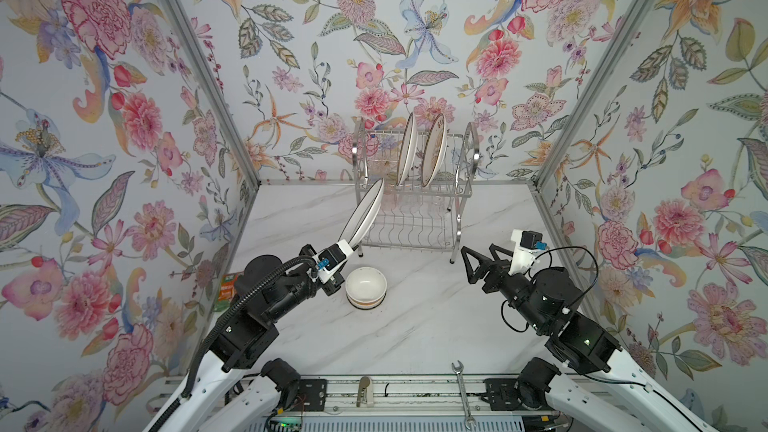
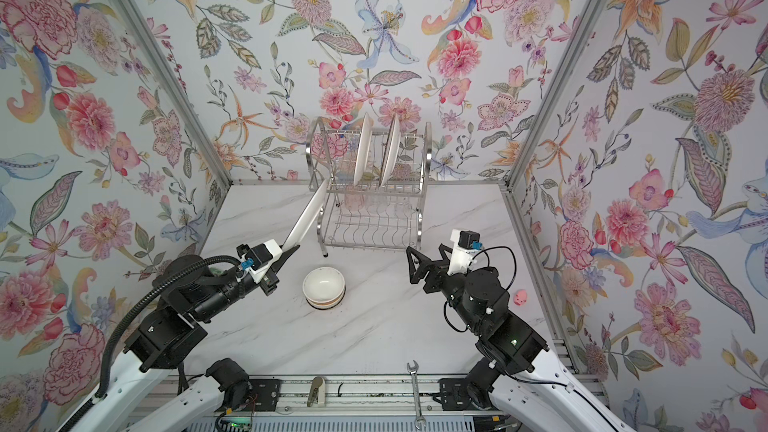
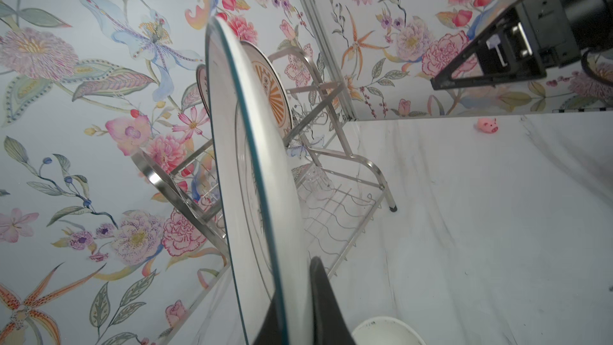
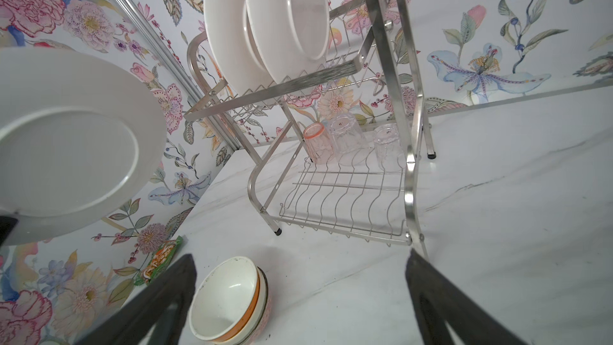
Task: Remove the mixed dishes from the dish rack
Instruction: 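Carry the plate toward the right gripper while the right gripper reaches to grasp its rim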
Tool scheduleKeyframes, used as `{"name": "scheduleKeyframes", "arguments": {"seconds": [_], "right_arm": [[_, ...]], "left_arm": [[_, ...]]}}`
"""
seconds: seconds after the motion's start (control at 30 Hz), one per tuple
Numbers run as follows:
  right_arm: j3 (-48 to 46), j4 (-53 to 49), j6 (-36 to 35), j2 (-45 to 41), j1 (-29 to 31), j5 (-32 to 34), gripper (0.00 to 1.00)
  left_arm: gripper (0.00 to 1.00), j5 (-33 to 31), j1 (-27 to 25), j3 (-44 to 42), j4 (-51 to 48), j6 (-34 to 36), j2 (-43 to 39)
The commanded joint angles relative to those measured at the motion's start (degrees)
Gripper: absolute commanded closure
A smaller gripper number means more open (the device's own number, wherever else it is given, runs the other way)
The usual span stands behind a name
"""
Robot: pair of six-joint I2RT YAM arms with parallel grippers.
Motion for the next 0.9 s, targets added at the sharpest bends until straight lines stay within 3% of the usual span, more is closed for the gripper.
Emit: {"name": "scheduleKeyframes", "arguments": {"seconds": [0.0, 0.2, 0.4, 0.73, 0.87], "right_arm": [[3.53, -5.26, 5.86, 0.46, -1.96, -5.45, 0.0], [9.24, -10.8, 9.04, 6.59, -6.8, -15.78, 0.02], [13.5, -11.23, 11.11, 14.37, -9.53, -23.75, 0.01], [15.25, -12.38, 15.33, 18.69, -10.07, -24.63, 0.07], [13.29, -12.76, 17.36, 19.26, -10.51, -24.11, 0.12]], "left_arm": [[1.0, -0.38, -1.56, -2.0, 1.44, 3.42, -0.18], [1.0, -3.43, -6.1, -3.42, 1.71, 7.48, 3.35], [1.0, -12.32, -14.16, -5.17, 3.5, 12.59, 6.91], [1.0, -22.77, -24.26, -5.49, 7.5, 24.18, 17.89], [1.0, -24.78, -25.7, -6.79, 12.69, 27.4, 20.92]]}}
